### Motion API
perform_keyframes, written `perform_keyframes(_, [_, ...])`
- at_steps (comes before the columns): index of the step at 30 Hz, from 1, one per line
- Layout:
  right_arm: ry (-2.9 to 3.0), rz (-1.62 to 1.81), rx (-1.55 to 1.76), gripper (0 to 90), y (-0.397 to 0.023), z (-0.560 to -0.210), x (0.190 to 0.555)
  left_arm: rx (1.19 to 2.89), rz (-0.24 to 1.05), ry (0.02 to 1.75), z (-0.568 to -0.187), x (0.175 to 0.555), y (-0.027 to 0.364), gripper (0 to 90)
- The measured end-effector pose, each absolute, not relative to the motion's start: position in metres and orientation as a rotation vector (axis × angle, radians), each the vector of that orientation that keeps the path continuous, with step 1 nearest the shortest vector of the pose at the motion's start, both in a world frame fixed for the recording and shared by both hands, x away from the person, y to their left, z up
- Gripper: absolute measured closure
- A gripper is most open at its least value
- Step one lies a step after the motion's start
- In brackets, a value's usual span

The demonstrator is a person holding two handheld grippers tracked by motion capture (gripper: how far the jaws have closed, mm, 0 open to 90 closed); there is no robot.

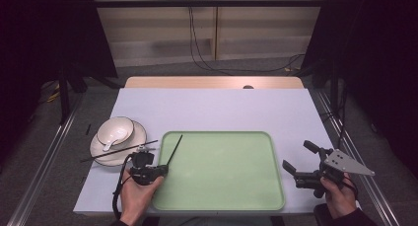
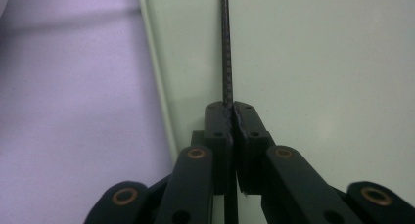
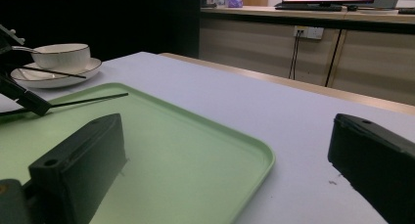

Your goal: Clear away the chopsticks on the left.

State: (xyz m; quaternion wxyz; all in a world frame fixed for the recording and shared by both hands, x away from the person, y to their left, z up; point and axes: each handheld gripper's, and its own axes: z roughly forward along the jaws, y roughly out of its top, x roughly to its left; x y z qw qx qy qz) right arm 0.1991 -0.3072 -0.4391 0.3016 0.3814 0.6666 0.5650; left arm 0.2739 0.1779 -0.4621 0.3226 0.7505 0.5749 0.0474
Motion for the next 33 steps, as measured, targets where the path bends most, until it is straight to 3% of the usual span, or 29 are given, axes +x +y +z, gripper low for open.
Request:
perform_keyframes(14, [1.769,1.506,1.009,0.2,-0.308,-0.439,0.199,1.979,0.116,1.415,-0.462,0.273,0.182,76.6])
perform_keyframes(16, [1.77,1.511,1.01,0.2,-0.308,-0.439,0.199,1.981,0.129,1.38,-0.46,0.273,0.184,71.9])
perform_keyframes(18, [1.763,1.509,1.018,0.2,-0.308,-0.439,0.199,1.979,0.132,1.316,-0.458,0.273,0.187,61.2])
perform_keyframes(19, [1.764,1.51,1.016,0.2,-0.308,-0.439,0.199,1.983,0.163,1.295,-0.458,0.273,0.187,61.2])
perform_keyframes(21, [1.765,1.509,1.016,0.2,-0.308,-0.439,0.199,2.002,0.18,1.246,-0.457,0.273,0.19,45.8])
perform_keyframes(25, [1.768,1.509,1.009,0.2,-0.308,-0.439,0.199,1.953,0.217,1.134,-0.452,0.269,0.194,27.2])
perform_keyframes(28, [1.767,1.509,1.007,0.2,-0.308,-0.439,0.199,1.942,0.225,1.09,-0.449,0.265,0.196,25.4])
perform_keyframes(33, [1.768,1.51,1.008,0.2,-0.308,-0.439,0.199,1.953,0.278,0.957,-0.442,0.258,0.204,14.4])
